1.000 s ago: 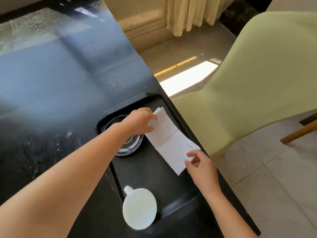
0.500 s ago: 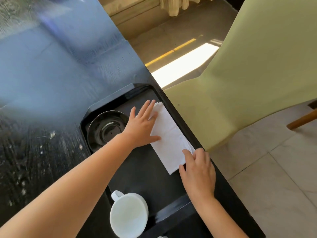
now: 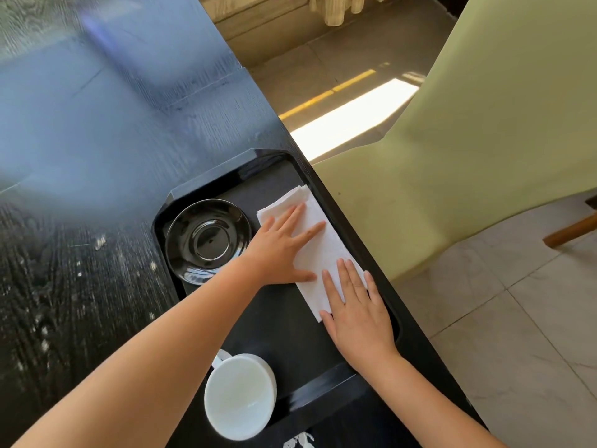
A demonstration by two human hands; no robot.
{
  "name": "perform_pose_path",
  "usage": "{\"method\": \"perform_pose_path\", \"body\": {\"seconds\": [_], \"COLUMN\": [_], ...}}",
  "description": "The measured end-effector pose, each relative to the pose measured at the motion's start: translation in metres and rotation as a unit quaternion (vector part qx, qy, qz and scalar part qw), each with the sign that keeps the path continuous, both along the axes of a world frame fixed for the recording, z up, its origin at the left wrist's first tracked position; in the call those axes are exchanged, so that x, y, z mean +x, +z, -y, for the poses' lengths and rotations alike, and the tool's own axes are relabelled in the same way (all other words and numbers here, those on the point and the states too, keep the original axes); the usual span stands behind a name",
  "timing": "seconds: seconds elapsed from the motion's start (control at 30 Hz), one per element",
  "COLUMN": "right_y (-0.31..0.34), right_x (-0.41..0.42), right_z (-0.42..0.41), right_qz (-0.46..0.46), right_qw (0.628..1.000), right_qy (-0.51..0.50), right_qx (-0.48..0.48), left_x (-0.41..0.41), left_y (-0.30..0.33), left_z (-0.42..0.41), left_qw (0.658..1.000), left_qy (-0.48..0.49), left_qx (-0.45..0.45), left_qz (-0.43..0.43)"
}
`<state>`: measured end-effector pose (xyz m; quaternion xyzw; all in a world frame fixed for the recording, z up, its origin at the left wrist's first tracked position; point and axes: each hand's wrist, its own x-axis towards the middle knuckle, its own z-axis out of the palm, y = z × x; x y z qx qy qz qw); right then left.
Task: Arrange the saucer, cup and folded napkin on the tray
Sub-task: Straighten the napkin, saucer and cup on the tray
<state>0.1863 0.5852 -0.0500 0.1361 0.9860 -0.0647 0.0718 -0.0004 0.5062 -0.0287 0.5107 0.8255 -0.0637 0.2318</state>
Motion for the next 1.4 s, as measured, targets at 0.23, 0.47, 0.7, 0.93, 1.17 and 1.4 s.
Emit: {"method": "perform_pose_path", "body": {"seconds": [0.23, 0.47, 0.7, 0.93, 1.17, 1.4], "right_y": [0.006, 0.027, 0.018, 0.006, 0.008, 0.011], "right_x": [-0.004, -0.045, -0.124, -0.147, -0.136, -0.127], "right_z": [-0.002, 0.002, 0.027, 0.028, 0.027, 0.024], "right_qz": [-0.021, -0.109, -0.190, -0.211, -0.224, -0.190], "right_qw": [0.999, 0.989, 0.949, 0.932, 0.928, 0.935], "right_qy": [0.011, 0.089, 0.242, 0.292, 0.295, 0.294], "right_qx": [0.025, -0.047, -0.073, -0.036, -0.044, -0.060], "left_x": [0.010, 0.032, 0.021, 0.010, 0.020, 0.027], "left_y": [0.010, 0.041, 0.012, 0.000, 0.000, -0.001], "left_z": [0.004, 0.091, 0.166, 0.165, 0.168, 0.168], "left_qw": [1.000, 0.971, 0.953, 0.948, 0.942, 0.943], "left_qy": [0.015, 0.136, 0.236, 0.208, 0.202, 0.199], "left_qx": [-0.014, 0.177, 0.142, 0.203, 0.234, 0.238], "left_qz": [0.001, -0.082, -0.123, -0.128, -0.131, -0.120]}}
